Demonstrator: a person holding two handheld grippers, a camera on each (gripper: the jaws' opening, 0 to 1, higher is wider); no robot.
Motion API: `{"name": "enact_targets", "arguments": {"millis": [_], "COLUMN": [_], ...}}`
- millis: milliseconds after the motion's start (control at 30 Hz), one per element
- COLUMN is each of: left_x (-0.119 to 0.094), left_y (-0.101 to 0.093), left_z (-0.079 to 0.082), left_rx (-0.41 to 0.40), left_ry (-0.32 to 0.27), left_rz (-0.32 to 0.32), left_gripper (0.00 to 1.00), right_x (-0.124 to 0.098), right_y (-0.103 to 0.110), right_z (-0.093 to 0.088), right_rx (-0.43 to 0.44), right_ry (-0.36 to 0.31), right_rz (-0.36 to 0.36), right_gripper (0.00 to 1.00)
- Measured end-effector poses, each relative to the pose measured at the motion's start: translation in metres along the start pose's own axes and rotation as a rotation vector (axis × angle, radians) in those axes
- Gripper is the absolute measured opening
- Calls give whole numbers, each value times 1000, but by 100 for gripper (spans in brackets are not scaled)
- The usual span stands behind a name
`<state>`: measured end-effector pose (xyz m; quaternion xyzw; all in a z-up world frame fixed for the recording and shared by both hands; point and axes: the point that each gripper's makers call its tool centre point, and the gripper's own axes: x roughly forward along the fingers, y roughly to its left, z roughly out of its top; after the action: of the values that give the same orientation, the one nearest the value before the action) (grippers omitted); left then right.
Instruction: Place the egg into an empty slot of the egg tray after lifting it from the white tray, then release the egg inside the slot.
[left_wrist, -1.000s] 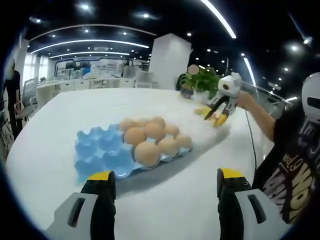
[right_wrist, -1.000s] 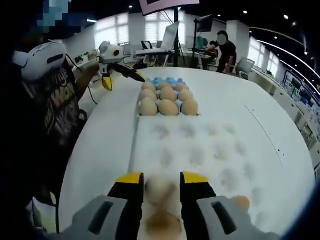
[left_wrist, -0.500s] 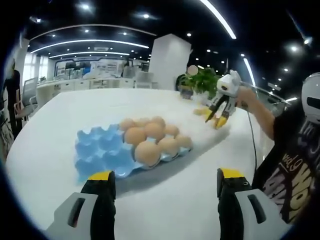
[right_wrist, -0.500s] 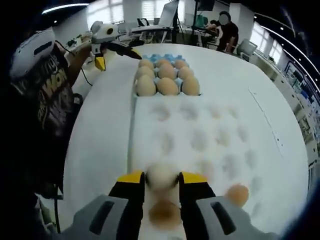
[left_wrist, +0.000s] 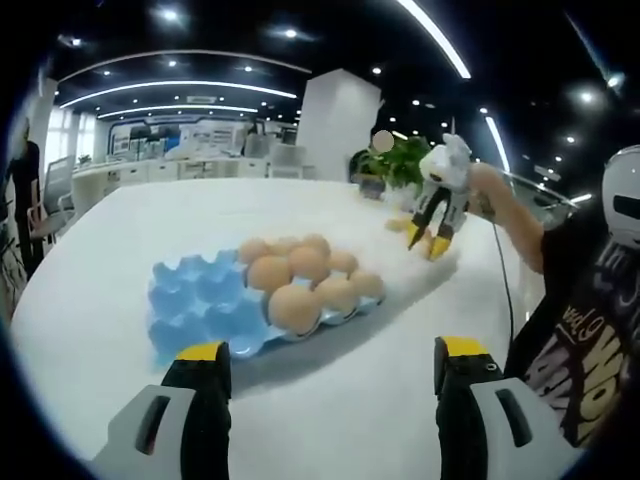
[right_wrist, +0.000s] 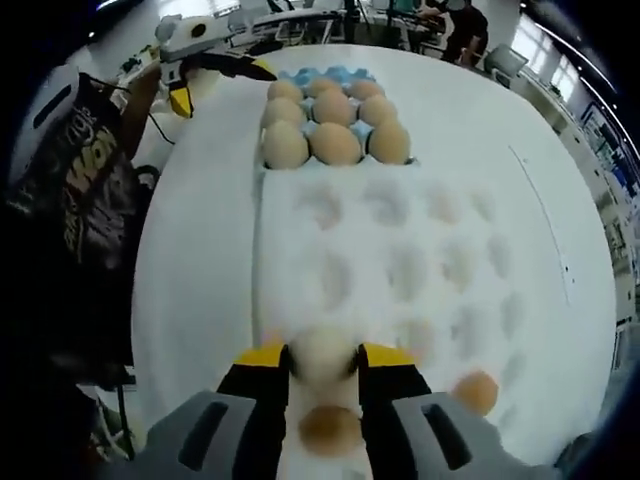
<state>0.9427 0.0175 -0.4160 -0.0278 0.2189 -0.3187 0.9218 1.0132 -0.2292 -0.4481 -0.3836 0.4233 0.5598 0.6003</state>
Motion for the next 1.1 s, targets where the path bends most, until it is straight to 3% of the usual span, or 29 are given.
{"name": "enact_targets", "arguments": {"millis": [200, 333, 600, 700, 767, 1100], "left_x": [2, 2, -2, -6, -8, -11], "left_y": [-2, -4, -4, -5, -3, -3], "left_z": [0, 0, 2, 0, -1, 1], "left_rx": [2, 1, 8, 14, 12, 10], "left_ry": [3, 7, 6, 14, 18, 7], "left_rz": [-7, -15, -9, -6, 1, 9], "left_gripper": [85, 85, 85, 85, 85, 85], "right_x": [-1, -3, -12, -17, -18, -21], "right_y": [-2, -2, -3, -6, -8, -13], "right_z": [-2, -2, 0, 3, 3, 3], "right_rx": [-21, -20, 65, 172, 188, 237], "right_ry": [27, -14, -293, -421, -466, -535], "right_rz": [-1, 17, 77, 157, 183, 213], "right_gripper": [28, 28, 28, 28, 28, 28]}}
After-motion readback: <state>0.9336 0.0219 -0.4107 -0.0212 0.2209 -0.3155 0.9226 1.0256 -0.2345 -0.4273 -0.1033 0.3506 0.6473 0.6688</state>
